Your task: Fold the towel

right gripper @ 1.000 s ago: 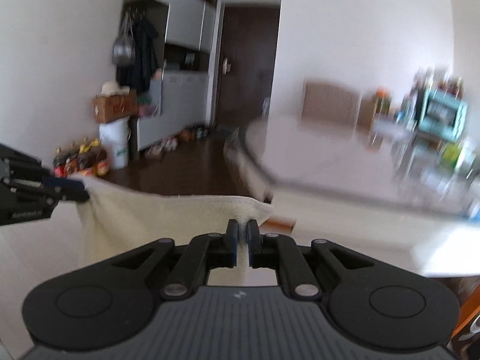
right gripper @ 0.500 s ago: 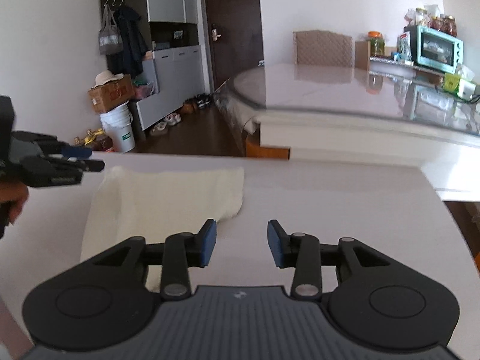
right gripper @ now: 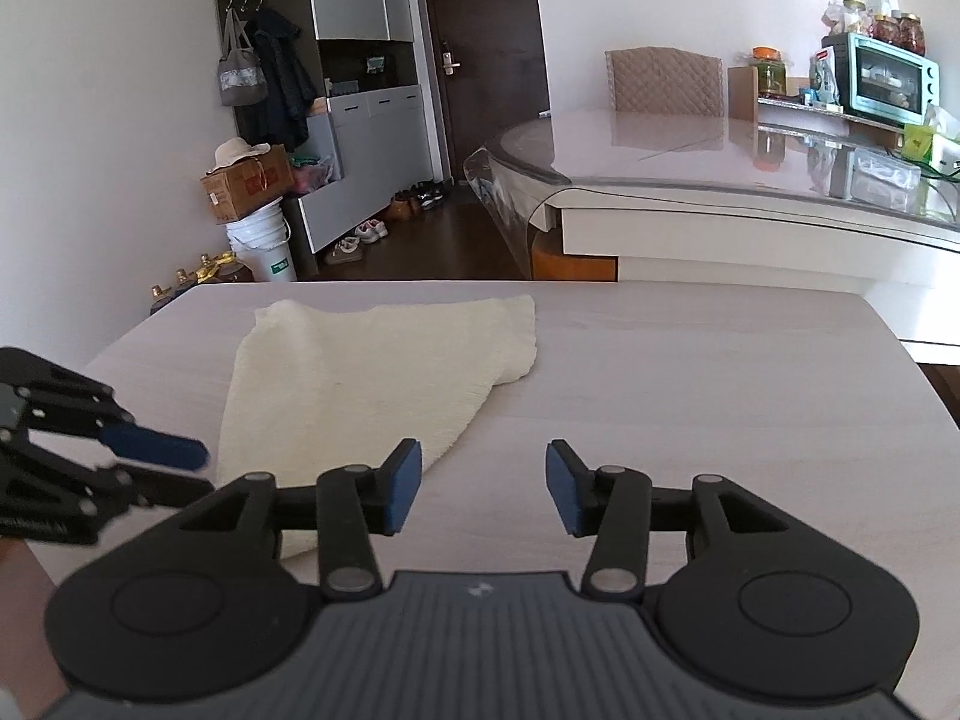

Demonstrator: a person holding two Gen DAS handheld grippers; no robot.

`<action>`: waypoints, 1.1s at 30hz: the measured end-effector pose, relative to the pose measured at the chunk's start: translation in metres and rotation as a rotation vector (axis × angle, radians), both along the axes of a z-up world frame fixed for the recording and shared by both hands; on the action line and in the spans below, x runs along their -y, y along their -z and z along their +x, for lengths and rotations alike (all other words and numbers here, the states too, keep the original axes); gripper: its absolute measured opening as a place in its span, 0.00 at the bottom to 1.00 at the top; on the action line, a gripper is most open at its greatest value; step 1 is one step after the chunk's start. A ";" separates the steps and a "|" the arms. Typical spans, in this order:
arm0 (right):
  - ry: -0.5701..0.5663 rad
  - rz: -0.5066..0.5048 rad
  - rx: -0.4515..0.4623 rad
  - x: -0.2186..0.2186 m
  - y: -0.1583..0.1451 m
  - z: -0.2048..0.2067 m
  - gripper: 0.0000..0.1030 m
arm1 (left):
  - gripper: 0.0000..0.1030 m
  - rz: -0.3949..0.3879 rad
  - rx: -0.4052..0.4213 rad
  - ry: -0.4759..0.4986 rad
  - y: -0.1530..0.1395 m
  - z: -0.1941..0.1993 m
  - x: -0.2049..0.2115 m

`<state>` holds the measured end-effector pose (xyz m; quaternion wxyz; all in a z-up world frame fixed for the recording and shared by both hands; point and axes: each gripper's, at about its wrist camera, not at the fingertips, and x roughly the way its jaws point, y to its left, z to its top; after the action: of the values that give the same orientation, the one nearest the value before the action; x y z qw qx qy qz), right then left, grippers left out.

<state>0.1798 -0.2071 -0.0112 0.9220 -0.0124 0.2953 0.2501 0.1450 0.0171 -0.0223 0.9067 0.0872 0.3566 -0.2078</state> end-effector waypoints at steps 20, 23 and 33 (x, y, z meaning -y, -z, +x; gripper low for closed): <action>-0.114 -0.001 -0.032 -0.046 0.012 0.017 0.50 | 0.06 -0.021 0.125 -0.280 -0.032 0.037 -0.089; -0.138 -0.017 -0.034 -0.058 0.015 0.020 0.50 | 0.06 0.011 0.096 -0.317 -0.016 0.045 -0.097; -0.179 -0.016 -0.046 -0.090 0.018 0.038 0.56 | 0.06 0.083 0.073 -0.381 0.006 0.066 -0.106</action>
<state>0.2182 -0.1170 -0.0292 0.8888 -0.0401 0.3162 0.3293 0.2110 0.1232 -0.0281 0.9375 0.0627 0.3419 -0.0141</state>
